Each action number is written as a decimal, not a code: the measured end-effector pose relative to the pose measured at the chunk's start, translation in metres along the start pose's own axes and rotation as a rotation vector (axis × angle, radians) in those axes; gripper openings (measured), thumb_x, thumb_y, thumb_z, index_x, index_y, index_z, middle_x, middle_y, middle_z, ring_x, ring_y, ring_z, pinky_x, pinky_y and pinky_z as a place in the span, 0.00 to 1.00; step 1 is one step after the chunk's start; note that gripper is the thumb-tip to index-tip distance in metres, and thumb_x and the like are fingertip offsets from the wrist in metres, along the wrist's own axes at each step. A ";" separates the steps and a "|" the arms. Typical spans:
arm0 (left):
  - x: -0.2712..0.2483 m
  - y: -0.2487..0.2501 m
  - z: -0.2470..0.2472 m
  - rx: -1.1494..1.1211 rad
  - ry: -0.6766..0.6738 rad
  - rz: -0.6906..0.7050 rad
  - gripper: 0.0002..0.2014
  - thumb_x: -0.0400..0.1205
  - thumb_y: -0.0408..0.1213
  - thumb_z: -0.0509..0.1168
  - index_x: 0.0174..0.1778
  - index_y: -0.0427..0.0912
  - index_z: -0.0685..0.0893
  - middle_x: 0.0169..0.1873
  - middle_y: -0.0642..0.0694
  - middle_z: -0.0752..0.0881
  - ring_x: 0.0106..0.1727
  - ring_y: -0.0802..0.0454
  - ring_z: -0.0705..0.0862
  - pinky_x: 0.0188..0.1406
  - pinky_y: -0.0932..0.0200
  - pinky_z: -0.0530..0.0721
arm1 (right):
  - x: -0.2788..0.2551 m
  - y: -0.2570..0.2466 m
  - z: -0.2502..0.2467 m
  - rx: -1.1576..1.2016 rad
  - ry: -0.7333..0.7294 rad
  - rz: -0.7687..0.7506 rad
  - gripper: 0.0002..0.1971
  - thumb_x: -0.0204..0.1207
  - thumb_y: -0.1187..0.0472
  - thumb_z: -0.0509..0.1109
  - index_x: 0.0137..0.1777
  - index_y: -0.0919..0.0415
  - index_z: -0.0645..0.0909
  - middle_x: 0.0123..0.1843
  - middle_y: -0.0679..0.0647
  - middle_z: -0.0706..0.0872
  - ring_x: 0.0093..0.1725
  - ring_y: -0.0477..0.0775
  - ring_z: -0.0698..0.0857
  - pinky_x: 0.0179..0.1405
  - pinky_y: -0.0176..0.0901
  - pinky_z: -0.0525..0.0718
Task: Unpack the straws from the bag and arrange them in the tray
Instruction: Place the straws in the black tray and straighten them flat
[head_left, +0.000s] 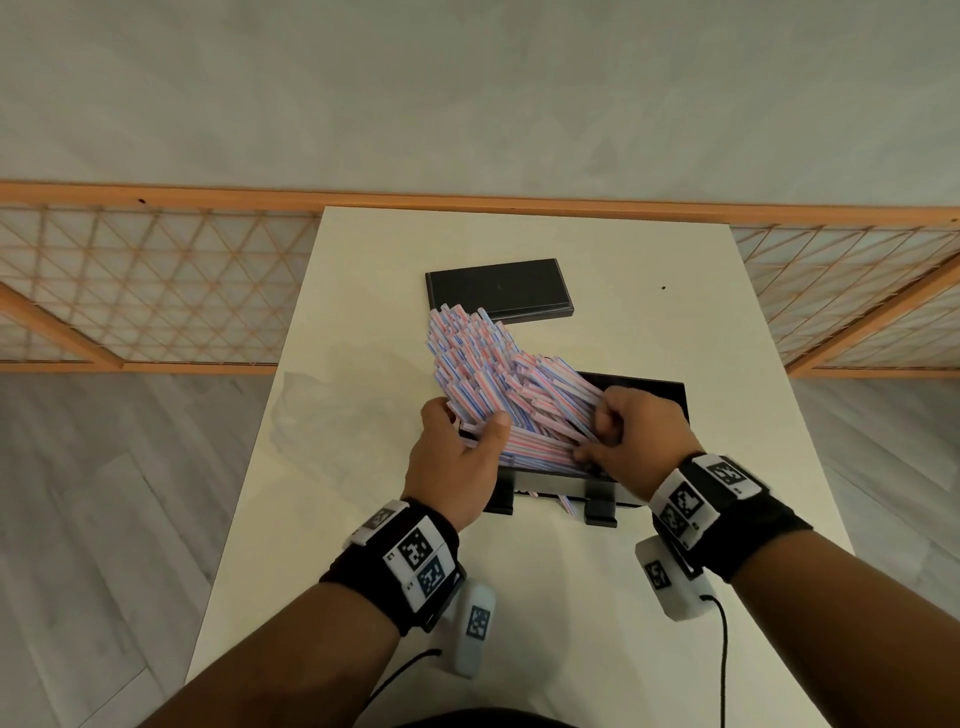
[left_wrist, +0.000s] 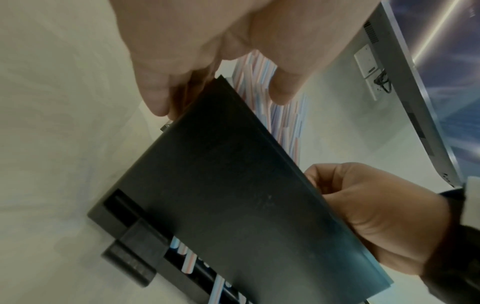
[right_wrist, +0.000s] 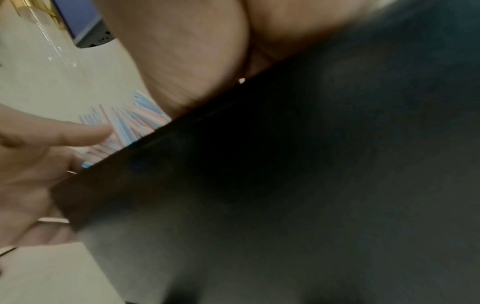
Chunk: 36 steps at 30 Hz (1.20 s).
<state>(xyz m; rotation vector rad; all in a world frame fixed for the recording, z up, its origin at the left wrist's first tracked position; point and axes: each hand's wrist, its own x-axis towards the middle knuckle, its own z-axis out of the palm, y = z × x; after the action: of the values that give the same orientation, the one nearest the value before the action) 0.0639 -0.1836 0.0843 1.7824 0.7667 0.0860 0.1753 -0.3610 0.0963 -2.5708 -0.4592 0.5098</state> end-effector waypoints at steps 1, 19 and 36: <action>0.001 0.000 0.000 0.010 0.008 -0.008 0.16 0.85 0.49 0.69 0.61 0.48 0.73 0.47 0.63 0.83 0.44 0.70 0.80 0.46 0.61 0.76 | -0.001 -0.002 0.001 0.018 -0.010 -0.021 0.21 0.63 0.60 0.85 0.32 0.54 0.71 0.30 0.48 0.79 0.28 0.46 0.76 0.26 0.30 0.69; -0.015 0.030 -0.017 0.500 0.099 0.548 0.07 0.76 0.42 0.68 0.35 0.45 0.79 0.22 0.50 0.81 0.26 0.45 0.81 0.29 0.49 0.83 | -0.009 -0.010 0.019 -0.038 -0.135 -0.224 0.08 0.81 0.52 0.65 0.47 0.50 0.86 0.42 0.47 0.88 0.43 0.52 0.84 0.47 0.46 0.82; -0.003 0.064 0.022 0.982 -0.159 0.277 0.05 0.85 0.39 0.64 0.43 0.47 0.77 0.49 0.42 0.88 0.52 0.38 0.88 0.43 0.52 0.80 | 0.008 -0.033 -0.043 -0.314 -0.606 -0.144 0.23 0.78 0.47 0.70 0.72 0.52 0.81 0.69 0.48 0.84 0.69 0.52 0.80 0.74 0.47 0.73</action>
<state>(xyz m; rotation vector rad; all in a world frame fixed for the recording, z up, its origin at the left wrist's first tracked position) 0.1001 -0.2133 0.1332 2.7780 0.4511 -0.2985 0.1933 -0.3469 0.1458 -2.6045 -0.9873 1.2565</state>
